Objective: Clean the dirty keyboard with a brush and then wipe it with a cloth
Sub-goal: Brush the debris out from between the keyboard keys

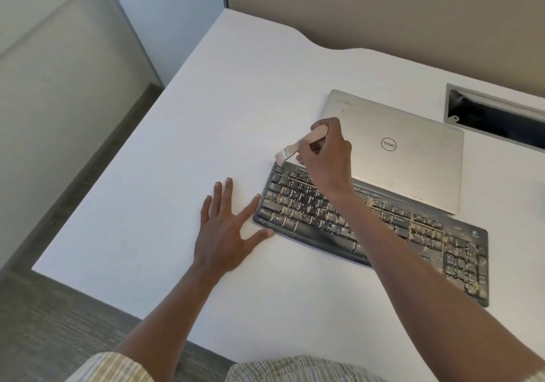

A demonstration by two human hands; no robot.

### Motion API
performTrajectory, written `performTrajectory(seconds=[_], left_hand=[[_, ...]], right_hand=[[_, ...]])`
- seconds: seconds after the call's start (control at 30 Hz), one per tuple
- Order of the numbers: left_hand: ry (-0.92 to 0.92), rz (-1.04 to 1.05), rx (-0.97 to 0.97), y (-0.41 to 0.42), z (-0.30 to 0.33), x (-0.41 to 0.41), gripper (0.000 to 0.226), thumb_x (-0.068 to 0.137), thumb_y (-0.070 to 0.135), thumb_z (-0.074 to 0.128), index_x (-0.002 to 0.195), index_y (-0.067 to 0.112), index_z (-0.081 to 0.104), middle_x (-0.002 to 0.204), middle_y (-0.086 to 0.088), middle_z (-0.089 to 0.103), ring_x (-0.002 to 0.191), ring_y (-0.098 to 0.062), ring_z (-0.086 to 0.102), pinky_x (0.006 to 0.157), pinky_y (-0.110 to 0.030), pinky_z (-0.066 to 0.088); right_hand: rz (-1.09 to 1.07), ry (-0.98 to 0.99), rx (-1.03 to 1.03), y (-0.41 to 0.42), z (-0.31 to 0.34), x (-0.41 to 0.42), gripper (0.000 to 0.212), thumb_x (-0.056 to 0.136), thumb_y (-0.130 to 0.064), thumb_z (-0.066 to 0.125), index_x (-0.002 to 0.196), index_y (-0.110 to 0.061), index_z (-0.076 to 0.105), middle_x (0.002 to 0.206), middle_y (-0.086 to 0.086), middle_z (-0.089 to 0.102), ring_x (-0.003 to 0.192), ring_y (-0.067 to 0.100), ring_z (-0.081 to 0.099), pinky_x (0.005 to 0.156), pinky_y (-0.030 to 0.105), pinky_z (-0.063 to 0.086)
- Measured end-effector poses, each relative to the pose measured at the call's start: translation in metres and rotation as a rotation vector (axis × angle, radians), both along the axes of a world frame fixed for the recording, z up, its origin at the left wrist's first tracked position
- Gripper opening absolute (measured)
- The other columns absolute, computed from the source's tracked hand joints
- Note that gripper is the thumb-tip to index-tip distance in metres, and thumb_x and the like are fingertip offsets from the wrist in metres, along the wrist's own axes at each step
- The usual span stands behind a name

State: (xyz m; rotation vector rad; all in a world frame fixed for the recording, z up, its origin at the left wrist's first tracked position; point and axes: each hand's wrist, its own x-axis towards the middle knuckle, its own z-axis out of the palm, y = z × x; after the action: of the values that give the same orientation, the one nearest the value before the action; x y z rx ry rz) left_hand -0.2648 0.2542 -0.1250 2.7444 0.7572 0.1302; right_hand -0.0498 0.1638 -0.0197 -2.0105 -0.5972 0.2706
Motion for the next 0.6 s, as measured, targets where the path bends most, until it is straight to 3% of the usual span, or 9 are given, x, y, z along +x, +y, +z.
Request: performTrajectory(seconds=[0.23,0.43,0.6], left_hand=[[-0.036,0.007,-0.004,0.001,-0.001,0.0,0.08,0.087,0.088,0.031,0.15,0.041,0.044,0.17,-0.015,0.004,0.157,-0.031,-0.001,0.125,-0.052,0.014],[-0.03,0.008,-0.008,0.001,0.0,0.0,0.081,0.087,0.088,0.029,0.149,0.04,0.047,0.17,-0.014,0.005,0.157,-0.031,0.0,0.124,-0.054,0.015],[-0.039,0.005,0.01,0.002,-0.002,0.001,0.079,0.087,0.087,0.029,0.148,0.04,0.048,0.169,-0.015,0.007,0.157,-0.032,0.001,0.124,-0.054,0.015]], right_hand=[[-0.035,-0.116,-0.181,-0.01,0.005,0.006,0.027,0.088,-0.009,0.058,0.11,-0.015,0.044,0.077,0.001,0.059,0.062,0.013,0.059,0.054,0.033,0.052],[0.031,-0.013,-0.08,0.013,0.008,-0.001,0.024,0.091,-0.009,0.059,0.109,-0.016,0.046,0.086,0.007,0.063,0.068,0.023,0.068,0.059,0.042,0.057],[0.017,-0.116,-0.165,0.004,0.006,-0.007,0.025,0.088,-0.008,0.058,0.107,-0.017,0.045,0.075,-0.001,0.056,0.06,0.017,0.06,0.05,0.029,0.049]])
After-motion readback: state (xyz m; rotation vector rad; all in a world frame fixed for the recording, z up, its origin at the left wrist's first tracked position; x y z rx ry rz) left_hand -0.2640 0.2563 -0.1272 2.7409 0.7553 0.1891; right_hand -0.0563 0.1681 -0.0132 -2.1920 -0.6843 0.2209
